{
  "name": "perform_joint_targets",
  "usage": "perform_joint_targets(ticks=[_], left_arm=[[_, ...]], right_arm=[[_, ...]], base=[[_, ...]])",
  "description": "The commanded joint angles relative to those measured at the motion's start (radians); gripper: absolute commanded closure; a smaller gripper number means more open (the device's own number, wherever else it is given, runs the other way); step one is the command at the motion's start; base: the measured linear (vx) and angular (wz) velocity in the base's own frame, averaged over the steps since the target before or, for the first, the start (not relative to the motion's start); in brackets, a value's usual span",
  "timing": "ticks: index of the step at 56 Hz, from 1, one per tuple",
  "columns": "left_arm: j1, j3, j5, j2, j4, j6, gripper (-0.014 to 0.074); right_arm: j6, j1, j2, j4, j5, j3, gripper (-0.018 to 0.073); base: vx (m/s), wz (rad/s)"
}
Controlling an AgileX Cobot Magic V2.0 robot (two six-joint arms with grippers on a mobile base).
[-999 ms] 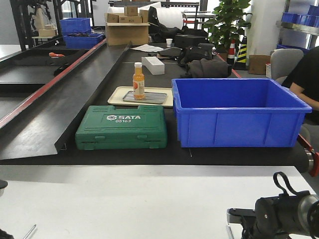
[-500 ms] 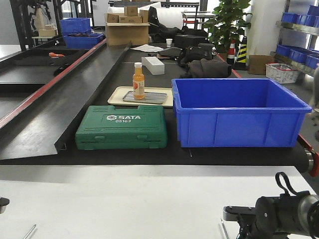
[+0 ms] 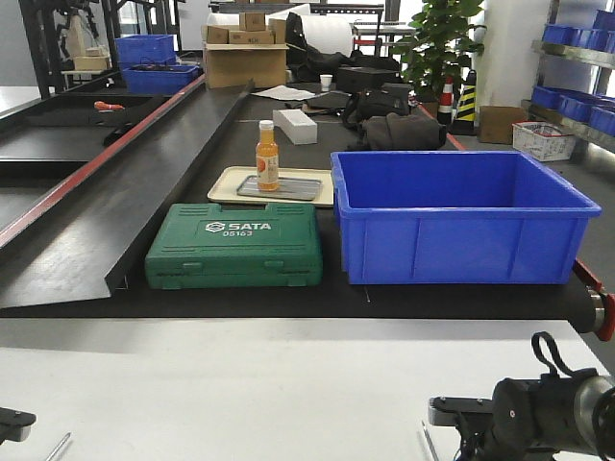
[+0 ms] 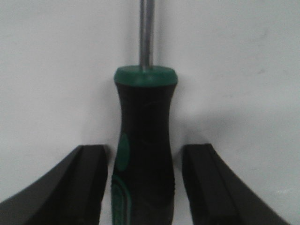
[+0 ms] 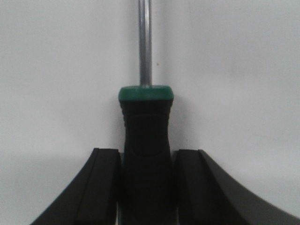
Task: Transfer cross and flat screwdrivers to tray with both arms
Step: 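Close each gripper around a screwdriver handle, left and right, then lift both held screwdrivers upright off the table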
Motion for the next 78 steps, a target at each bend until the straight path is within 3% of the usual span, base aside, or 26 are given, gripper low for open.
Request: perform_joint_targets(ticks=[1, 9, 16, 33, 51, 69, 78], left_arm=[[-0.001, -0.011, 0.005, 0.012, -0.01, 0.005, 0.0246], [-0.011, -0.011, 0.049, 0.019, -0.018, 0.007, 0.0606], [-0.024, -0.011, 0.052, -0.01, -0.038, 0.005, 0.0603], [-0.07, -0.011, -0.071, -0.258, -0.205, 0.008, 0.0599], [-0.144, 0.076, -0.186, -0.639, -0.257, 0.003, 0.0595], [-0.144, 0.289, -0.234, -1.053, -0.268, 0.002, 0.0595], [-0.144, 0.399, -0.256, -1.276, -0.267, -0.023, 0.0594]], right_arm=[[-0.019, 0.0, -0.004, 0.026, -0.018, -0.001, 0.0567], [-0.027, 0.0, -0.004, 0.023, -0.017, -0.001, 0.0567], [-0.038, 0.0, -0.007, 0.018, -0.019, -0.001, 0.0567], [-0.05, 0.0, -0.161, -0.007, -0.025, -0.001, 0.0567], [-0.073, 0.0, -0.558, -0.034, -0.107, 0.033, 0.0567], [-0.08, 0.0, -1.062, -0.034, -0.278, 0.295, 0.0567], [-0.08, 0.0, -1.28, -0.035, -0.281, 0.409, 0.0567]], base=[[0.0, 0.0], [0.0, 0.0], [0.0, 0.0], [0.0, 0.0], [0.0, 0.0], [0.0, 0.0], [0.0, 0.0]])
